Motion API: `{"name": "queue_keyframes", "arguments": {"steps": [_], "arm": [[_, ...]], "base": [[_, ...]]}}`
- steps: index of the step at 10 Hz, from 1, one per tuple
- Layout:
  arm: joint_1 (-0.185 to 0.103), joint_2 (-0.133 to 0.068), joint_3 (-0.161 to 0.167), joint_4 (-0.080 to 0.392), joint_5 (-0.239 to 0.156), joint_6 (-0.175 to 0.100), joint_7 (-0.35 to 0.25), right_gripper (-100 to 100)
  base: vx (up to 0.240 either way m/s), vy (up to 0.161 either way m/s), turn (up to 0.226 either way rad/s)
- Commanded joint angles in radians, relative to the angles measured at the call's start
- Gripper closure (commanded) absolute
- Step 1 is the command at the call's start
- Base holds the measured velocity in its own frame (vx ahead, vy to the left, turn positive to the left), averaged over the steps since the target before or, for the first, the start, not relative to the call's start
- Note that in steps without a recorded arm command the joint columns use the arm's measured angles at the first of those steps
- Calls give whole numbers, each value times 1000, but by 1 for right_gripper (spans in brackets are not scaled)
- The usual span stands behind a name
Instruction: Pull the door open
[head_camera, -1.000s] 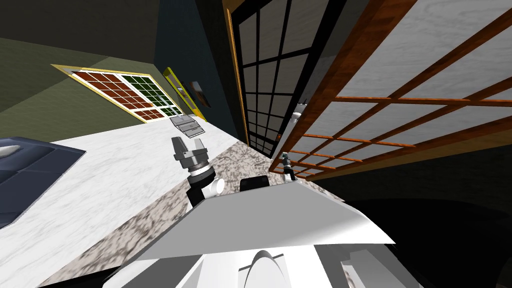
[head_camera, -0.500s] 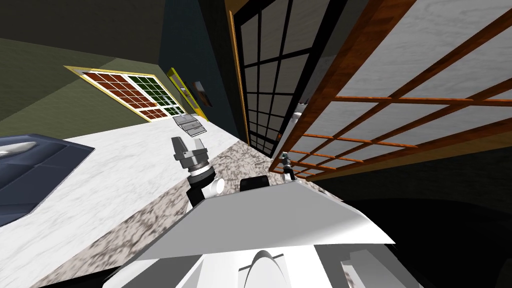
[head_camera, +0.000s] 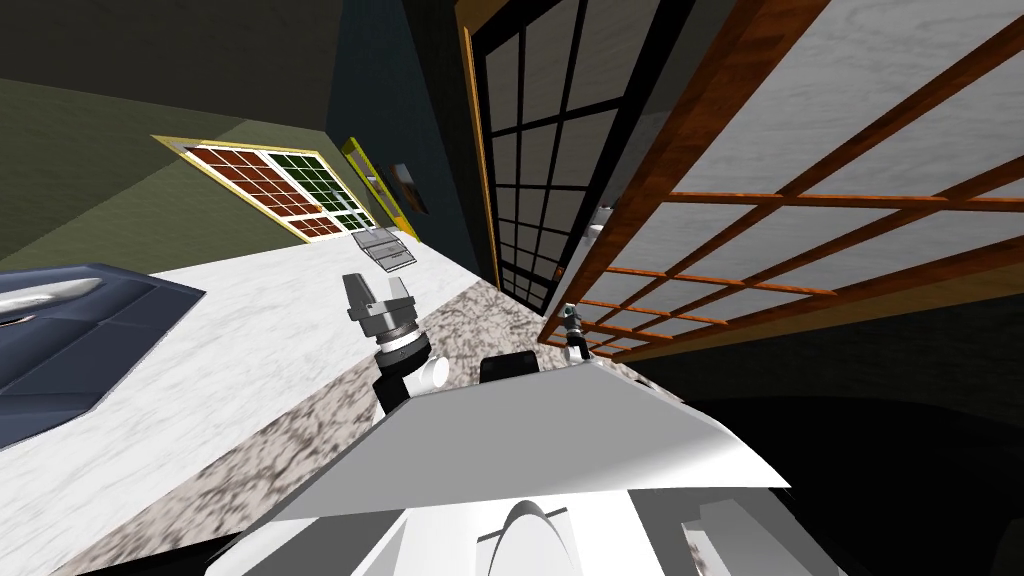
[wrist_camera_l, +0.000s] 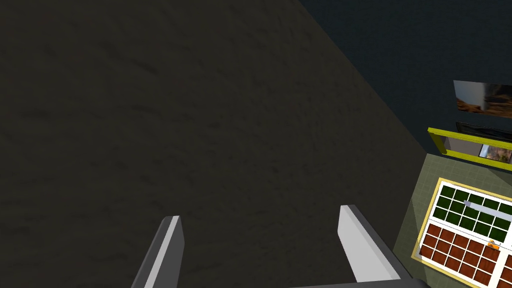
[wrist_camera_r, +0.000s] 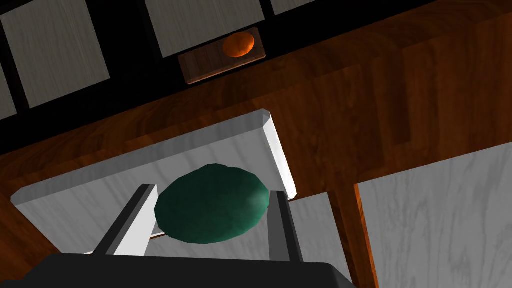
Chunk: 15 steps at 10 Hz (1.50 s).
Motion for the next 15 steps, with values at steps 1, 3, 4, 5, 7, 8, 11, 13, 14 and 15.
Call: {"name": "queue_keyframes", "arguments": {"steps": [1, 3, 4, 5, 7, 8, 11, 13, 14, 15], "arm": [[-8, 1, 3, 7, -6, -4, -50, 100], [-12, 1, 4, 11, -12, -5, -94, 100], [-16, 1, 6, 16, -17, -6, -128, 100], [-16, 1, 6, 16, -17, -6, -135, 100], [-25, 1, 10, 24, -28, -7, -200, 100], [-25, 1, 10, 24, -28, -7, -219, 100], [-33, 0, 13, 32, -38, -9, -300, 100], [-37, 0, 14, 36, -43, -9, -343, 100], [-41, 0, 16, 40, -48, -10, -379, 100], [-41, 0, 16, 40, -48, -10, -384, 100]], "base": [[-42, -7, 42], [-50, -16, 50], [-40, -11, 35], [-27, -6, 21], [-42, -9, 55], [-43, -9, 30], [-34, -3, 30], [-46, -11, 43], [-37, -5, 32], [-27, 0, 18]]}}
